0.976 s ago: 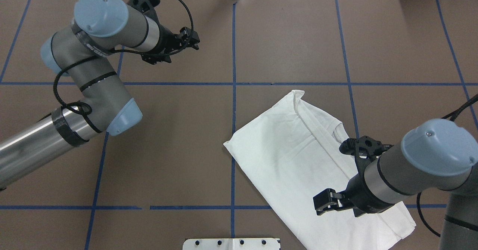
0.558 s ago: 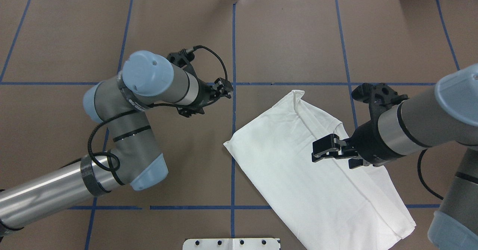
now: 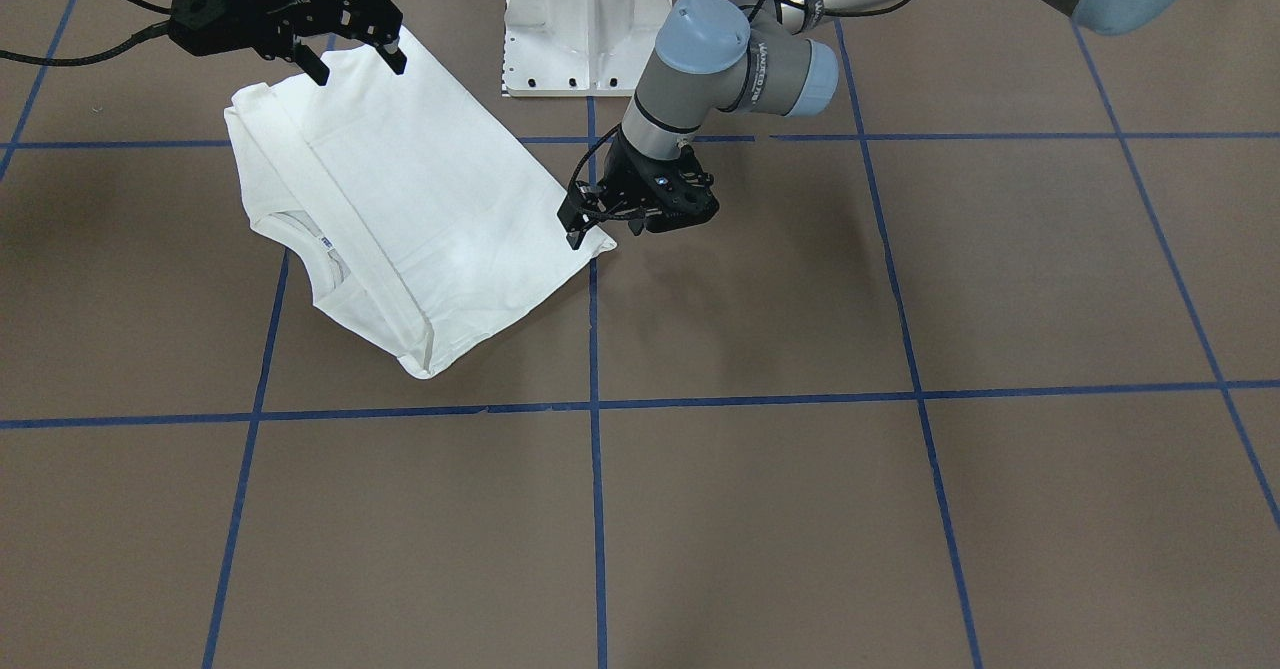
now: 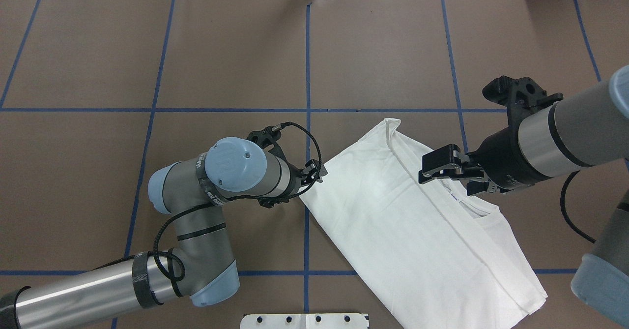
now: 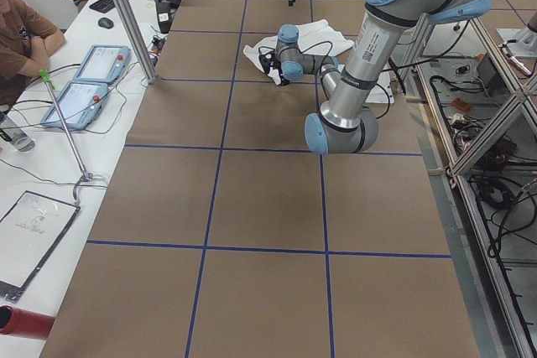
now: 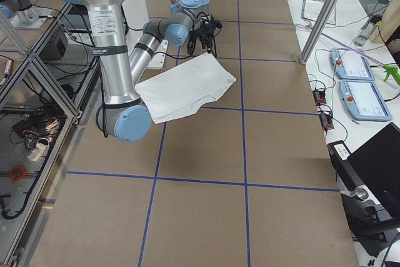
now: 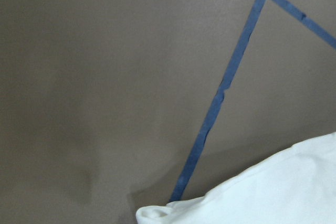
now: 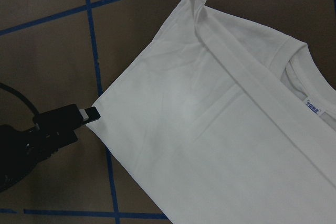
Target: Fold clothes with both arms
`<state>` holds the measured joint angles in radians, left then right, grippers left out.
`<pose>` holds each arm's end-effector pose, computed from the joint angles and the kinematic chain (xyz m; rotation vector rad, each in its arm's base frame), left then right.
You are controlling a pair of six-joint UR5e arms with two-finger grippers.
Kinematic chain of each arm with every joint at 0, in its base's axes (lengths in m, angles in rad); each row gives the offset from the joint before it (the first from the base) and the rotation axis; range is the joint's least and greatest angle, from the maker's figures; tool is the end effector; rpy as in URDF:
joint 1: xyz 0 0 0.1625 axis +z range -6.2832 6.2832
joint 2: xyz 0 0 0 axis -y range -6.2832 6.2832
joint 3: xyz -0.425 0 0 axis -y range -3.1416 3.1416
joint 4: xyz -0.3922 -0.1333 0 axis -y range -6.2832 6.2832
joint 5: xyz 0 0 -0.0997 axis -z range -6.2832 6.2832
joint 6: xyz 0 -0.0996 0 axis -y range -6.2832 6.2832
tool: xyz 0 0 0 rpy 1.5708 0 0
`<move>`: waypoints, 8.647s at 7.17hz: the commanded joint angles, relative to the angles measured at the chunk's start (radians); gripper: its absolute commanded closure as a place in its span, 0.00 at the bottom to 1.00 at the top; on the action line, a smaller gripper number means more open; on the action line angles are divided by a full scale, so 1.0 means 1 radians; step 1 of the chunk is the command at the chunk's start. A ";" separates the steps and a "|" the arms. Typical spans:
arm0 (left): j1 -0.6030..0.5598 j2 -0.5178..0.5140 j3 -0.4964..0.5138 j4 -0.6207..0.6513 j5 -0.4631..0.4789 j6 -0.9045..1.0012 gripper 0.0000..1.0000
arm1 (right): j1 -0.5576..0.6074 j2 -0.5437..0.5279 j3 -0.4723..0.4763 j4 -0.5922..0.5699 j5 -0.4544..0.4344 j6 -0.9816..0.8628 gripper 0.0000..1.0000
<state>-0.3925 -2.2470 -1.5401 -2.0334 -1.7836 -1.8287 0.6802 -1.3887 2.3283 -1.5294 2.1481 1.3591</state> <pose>0.6139 -0.3756 0.2123 -0.1170 1.1248 -0.4627 -0.2872 -0.3338 0.2274 -0.0668 -1.0849 0.1385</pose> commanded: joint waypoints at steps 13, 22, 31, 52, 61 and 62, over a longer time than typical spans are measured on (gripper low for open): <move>-0.057 -0.028 0.044 -0.004 0.010 -0.001 1.00 | 0.012 -0.004 -0.009 0.000 -0.004 0.000 0.00; -0.361 -0.204 0.476 -0.146 0.010 0.316 1.00 | 0.015 0.046 -0.047 0.000 -0.014 0.000 0.00; -0.358 -0.362 0.802 -0.455 0.055 0.367 1.00 | 0.015 0.059 -0.047 0.000 -0.020 0.000 0.00; -0.293 0.176 -0.291 0.155 -0.160 0.451 0.00 | -0.320 0.307 -0.512 -0.123 -0.459 -0.173 0.00; -0.284 0.175 -0.304 0.185 -0.154 0.450 0.00 | -0.330 0.289 -0.523 -0.123 -0.459 -0.189 0.00; -0.281 0.175 -0.302 0.185 -0.154 0.450 0.00 | -0.330 0.280 -0.523 -0.123 -0.459 -0.190 0.00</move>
<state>-0.6761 -2.0718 -1.8434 -1.8485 -1.9376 -1.3794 0.3494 -1.0998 1.8050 -1.6520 1.6889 1.1712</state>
